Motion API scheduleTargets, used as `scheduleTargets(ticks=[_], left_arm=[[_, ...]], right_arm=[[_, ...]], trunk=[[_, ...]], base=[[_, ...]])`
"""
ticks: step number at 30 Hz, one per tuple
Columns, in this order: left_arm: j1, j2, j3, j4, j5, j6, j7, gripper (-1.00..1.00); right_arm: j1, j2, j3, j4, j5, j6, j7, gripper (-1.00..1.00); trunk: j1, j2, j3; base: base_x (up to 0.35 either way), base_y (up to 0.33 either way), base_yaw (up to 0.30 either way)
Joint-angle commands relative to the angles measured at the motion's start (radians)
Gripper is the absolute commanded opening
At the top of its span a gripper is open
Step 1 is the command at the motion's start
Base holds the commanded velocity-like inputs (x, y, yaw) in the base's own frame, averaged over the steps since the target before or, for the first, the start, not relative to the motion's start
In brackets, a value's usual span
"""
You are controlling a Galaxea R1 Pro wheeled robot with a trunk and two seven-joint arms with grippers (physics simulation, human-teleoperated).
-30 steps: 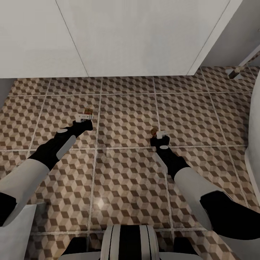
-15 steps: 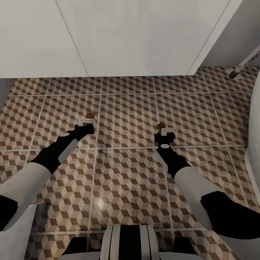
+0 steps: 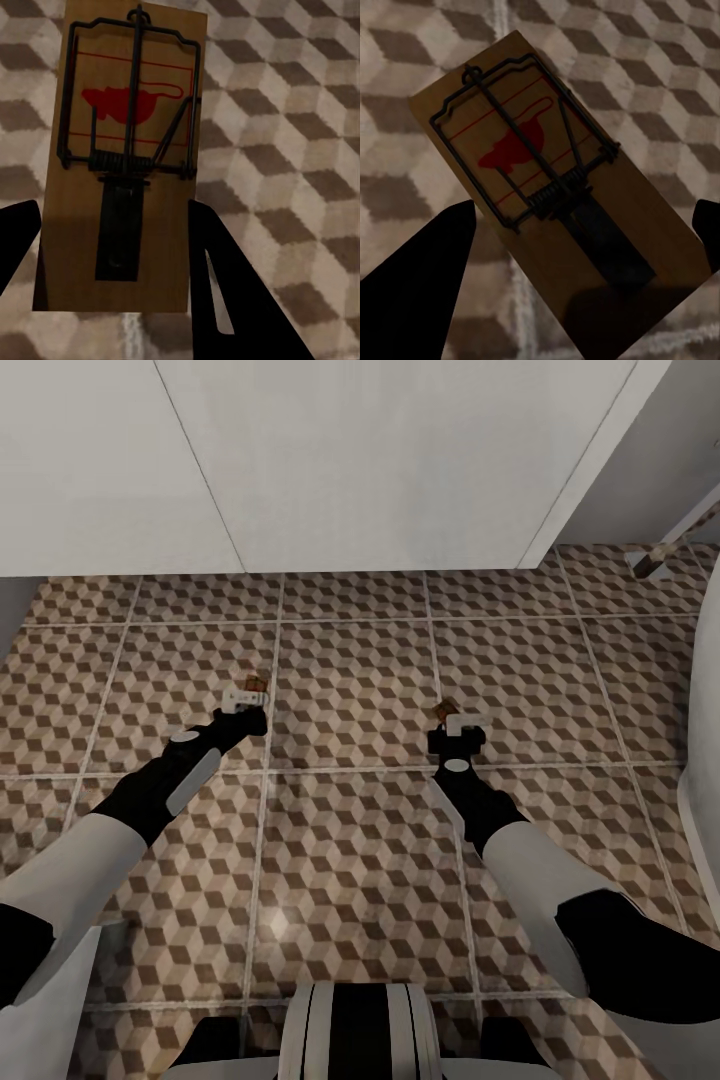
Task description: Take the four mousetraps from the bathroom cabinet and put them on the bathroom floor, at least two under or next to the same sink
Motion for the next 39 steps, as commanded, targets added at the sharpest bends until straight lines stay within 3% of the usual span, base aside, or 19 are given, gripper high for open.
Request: scheduleTargets(ticks=[1,5,13,39], left_arm=[[-0.001,-0.001,-0.003,-0.002,0.007,0.003,0.003,-1.0],[-0.001,-0.004,-0.003,-0.002,0.007,0.004,0.004,-1.0],[0.0,-0.004,-0.004,-0.002,0.007,0.005,0.004,-1.0],[0.0,-0.004,-0.005,-0.014,0.005,0.005,0.006,-1.0]], right_arm=[[-0.001,-0.001,0.008,0.0,-0.008,0.0,-0.007,-1.0],[-0.001,-0.001,0.015,-0.002,-0.008,-0.002,-0.006,-1.0],[-0.001,-0.001,0.071,-0.007,-0.008,-0.01,-0.009,-1.0],[-0.001,-0.001,0.077,-0.006,-0.008,-0.045,-0.01,-1.0]], trunk=[[0.0,0.0,-0.001],[0.0,0.0,-0.001],[0.0,0.0,-0.003],[0.0,0.0,-0.044]], base=[[0.0,0.0,0.0],[0.0,0.0,0.0],[0.0,0.0,0.0],[0.0,0.0,0.0]])
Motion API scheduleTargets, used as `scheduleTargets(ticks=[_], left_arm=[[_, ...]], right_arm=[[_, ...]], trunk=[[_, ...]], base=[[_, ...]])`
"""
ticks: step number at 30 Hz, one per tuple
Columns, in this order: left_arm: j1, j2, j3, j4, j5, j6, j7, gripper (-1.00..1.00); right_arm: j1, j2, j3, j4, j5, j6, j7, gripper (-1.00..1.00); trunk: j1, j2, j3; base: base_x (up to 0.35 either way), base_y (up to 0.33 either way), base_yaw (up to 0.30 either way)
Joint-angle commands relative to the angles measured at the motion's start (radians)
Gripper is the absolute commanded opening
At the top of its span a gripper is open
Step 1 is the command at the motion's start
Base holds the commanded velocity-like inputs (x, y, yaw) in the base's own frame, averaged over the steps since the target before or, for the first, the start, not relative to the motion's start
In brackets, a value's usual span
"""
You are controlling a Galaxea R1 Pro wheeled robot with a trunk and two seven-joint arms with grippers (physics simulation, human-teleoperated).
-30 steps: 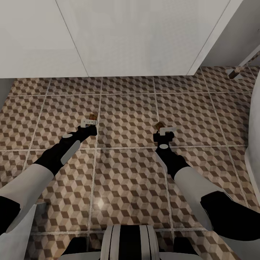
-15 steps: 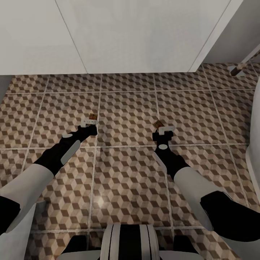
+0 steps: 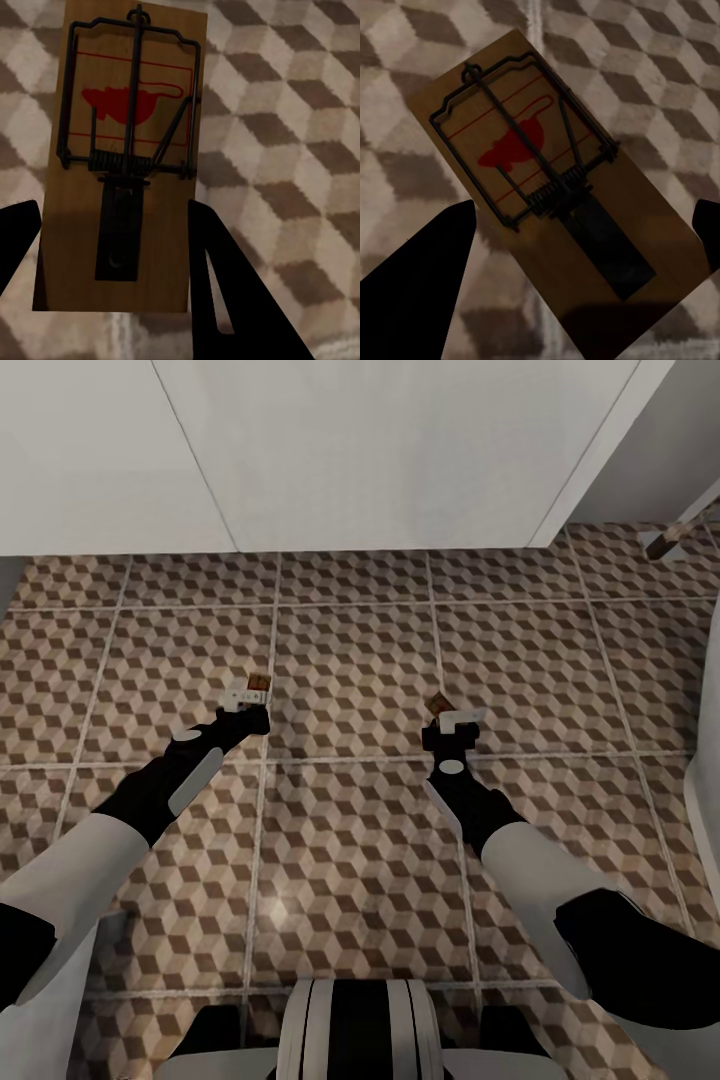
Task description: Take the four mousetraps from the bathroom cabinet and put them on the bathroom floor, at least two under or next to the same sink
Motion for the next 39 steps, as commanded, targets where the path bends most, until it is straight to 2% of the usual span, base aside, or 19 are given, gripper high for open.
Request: scheduleTargets(ticks=[1,28,39], left_arm=[[-0.001,0.001,-0.004,-0.002,0.008,0.003,0.003,-1.0],[-0.001,0.002,-0.004,-0.002,0.008,0.003,0.003,-1.0],[-0.001,0.003,-0.004,-0.015,0.009,0.005,0.002,-1.0]], right_arm=[[-0.001,0.0,0.007,0.001,-0.008,-0.004,-0.006,-1.0],[-0.001,0.0,0.007,0.001,-0.008,-0.006,-0.006,-1.0],[-0.001,-0.003,0.007,0.001,-0.007,-0.007,-0.006,-1.0]], trunk=[[0.0,0.0,-0.002],[0.0,0.0,-0.047],[0.0,0.0,-0.047]], base=[[0.0,0.0,0.0],[0.0,0.0,0.0],[0.0,0.0,0.0]])
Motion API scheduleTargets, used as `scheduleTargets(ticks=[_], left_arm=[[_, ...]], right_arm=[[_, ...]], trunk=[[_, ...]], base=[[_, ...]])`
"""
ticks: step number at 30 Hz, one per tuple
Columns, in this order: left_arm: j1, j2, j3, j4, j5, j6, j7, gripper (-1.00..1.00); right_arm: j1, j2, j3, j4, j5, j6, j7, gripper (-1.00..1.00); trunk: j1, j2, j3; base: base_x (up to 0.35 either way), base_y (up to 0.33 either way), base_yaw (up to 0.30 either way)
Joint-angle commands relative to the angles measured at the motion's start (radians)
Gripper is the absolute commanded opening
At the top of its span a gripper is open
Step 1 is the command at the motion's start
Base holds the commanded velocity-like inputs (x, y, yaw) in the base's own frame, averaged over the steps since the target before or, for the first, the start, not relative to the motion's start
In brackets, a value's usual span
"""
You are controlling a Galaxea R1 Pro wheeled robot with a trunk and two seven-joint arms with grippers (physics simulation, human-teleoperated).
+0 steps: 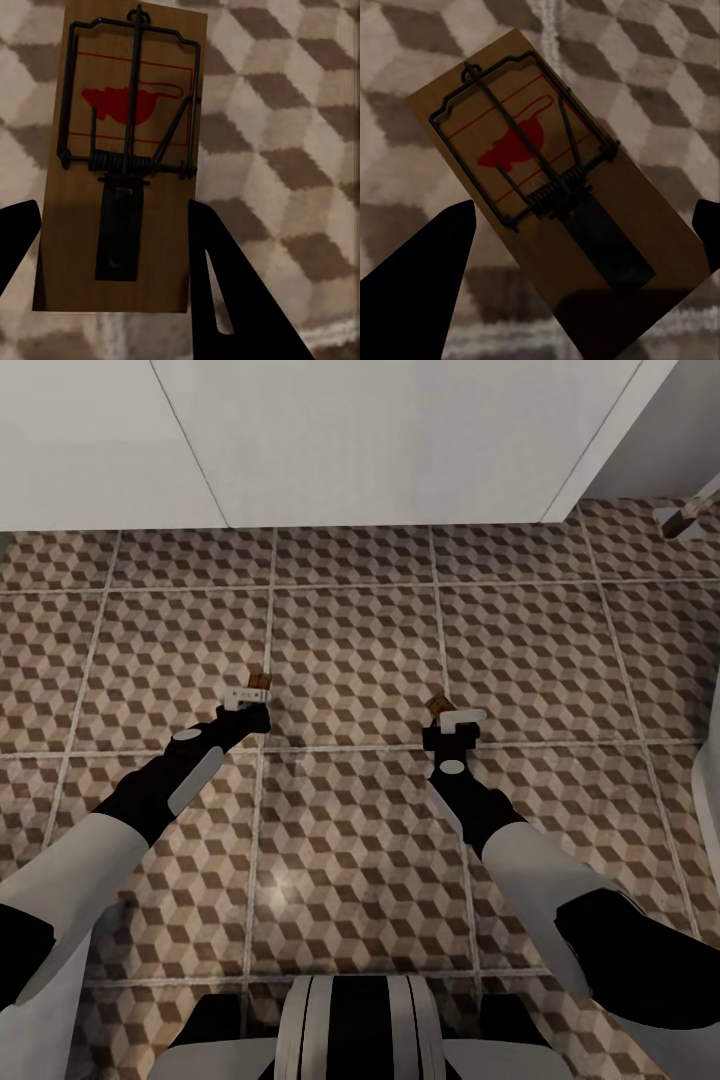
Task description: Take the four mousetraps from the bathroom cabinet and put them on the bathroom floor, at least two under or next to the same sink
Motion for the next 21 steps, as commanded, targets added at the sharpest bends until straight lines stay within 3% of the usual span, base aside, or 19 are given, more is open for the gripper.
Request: scheduleTargets(ticks=[1,13,21], left_arm=[[-0.001,0.001,-0.003,-0.003,0.008,0.003,0.003,-1.0],[0.002,0.001,-0.003,0.001,0.004,0.003,0.004,-1.0],[0.004,0.001,-0.011,0.001,0.004,0.002,0.004,-1.0]], right_arm=[[-0.001,-0.001,0.007,0.001,-0.008,-0.005,-0.006,-1.0],[0.0,0.0,0.009,0.002,-0.007,-0.004,-0.002,-1.0],[0.0,-0.001,0.039,0.004,-0.001,-0.005,-0.003,-1.0]], trunk=[[0.0,0.0,0.0],[0.0,0.0,0.0],[0.0,0.0,0.0]], base=[[0.0,0.0,0.0],[0.0,0.0,0.0],[0.0,0.0,0.0]])
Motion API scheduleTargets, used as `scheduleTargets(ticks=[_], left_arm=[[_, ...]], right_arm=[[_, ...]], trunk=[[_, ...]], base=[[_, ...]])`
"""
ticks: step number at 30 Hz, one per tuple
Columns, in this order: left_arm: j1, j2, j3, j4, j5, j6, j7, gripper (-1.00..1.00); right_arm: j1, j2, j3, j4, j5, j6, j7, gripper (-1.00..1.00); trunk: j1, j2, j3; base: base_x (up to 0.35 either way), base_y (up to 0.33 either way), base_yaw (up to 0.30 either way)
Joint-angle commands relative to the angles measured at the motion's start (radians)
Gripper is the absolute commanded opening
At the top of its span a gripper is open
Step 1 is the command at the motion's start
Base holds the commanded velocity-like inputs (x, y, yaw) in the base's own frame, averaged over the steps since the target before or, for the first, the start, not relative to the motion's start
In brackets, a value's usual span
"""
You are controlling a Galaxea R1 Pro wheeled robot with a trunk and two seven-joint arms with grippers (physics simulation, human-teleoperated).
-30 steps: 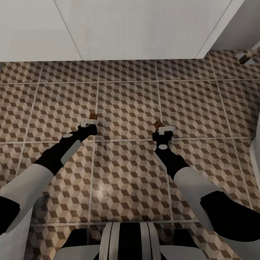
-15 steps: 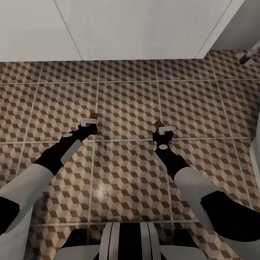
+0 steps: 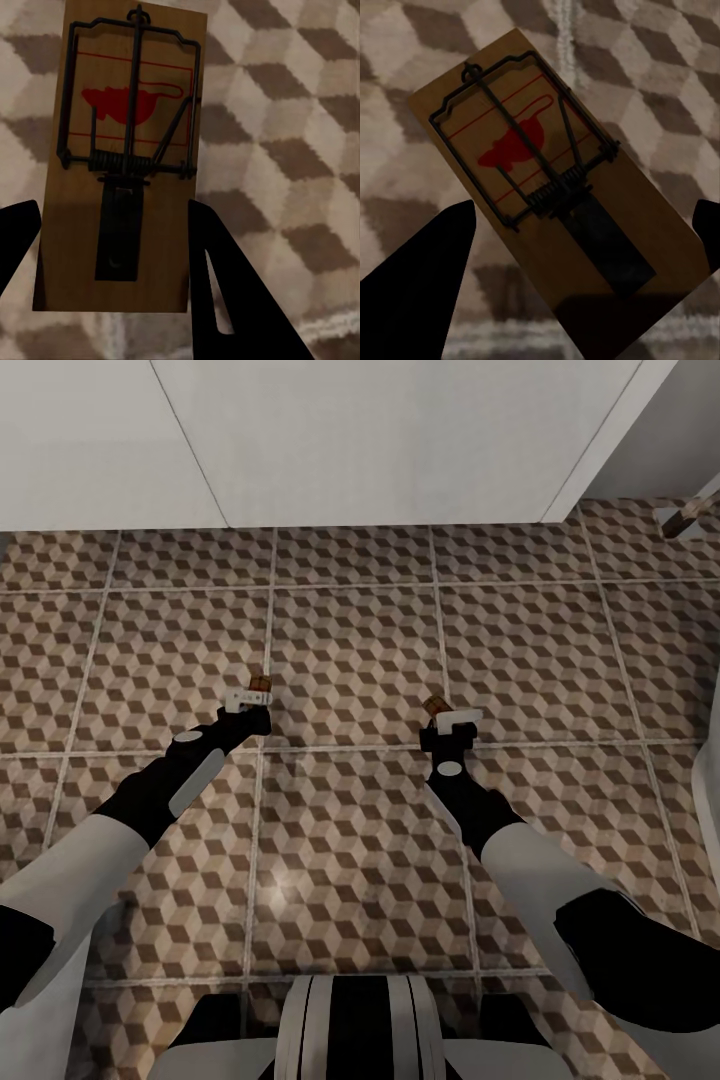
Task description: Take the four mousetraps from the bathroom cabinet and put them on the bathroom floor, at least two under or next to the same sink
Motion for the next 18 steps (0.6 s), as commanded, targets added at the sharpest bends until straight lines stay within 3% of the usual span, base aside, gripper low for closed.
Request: scheduleTargets(ticks=[1,6,18], left_arm=[[0.0,0.001,-0.006,-0.002,0.008,0.003,0.003,-1.0],[0.0,0.001,-0.01,-0.002,0.009,0.003,0.003,-1.0],[0.001,0.001,-0.011,-0.002,0.009,0.003,0.003,-1.0]], right_arm=[[-0.001,0.0,0.007,0.001,-0.007,-0.004,-0.006,-1.0],[-0.001,-0.001,0.009,0.002,-0.008,-0.005,-0.006,-1.0],[-0.001,-0.001,0.01,0.007,-0.008,-0.005,-0.006,-1.0]], trunk=[[0.0,0.0,0.0],[0.0,0.0,0.0],[0.0,0.0,0.0]], base=[[0.0,0.0,0.0],[0.121,0.064,0.0],[0.253,0.129,0.0]])
